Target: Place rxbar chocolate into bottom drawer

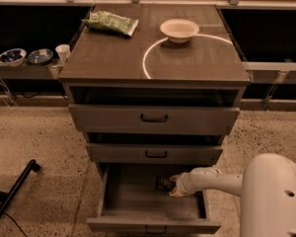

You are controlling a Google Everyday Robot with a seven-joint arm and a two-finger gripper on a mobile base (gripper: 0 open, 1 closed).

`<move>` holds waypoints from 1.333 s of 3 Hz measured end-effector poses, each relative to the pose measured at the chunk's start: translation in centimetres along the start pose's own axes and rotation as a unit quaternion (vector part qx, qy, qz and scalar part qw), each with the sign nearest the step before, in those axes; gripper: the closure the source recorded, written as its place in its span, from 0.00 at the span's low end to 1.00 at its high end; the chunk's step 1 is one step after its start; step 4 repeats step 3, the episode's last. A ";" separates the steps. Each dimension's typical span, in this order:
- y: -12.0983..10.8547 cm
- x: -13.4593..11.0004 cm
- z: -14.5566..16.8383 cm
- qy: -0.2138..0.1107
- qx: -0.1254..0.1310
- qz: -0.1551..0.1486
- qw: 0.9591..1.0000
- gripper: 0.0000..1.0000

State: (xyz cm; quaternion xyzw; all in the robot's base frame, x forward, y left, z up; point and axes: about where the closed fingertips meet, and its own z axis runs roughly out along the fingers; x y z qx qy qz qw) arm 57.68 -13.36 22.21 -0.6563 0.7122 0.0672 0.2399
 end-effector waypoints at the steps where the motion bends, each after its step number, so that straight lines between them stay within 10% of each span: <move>1: 0.0 0.0 0.0 0.000 0.000 0.000 1.000 0.04; 4: 0.0 0.0 0.0 0.000 0.000 0.000 1.000 0.00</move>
Offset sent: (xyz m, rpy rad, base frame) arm 0.0000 0.0000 0.0000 0.0000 0.0000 0.0000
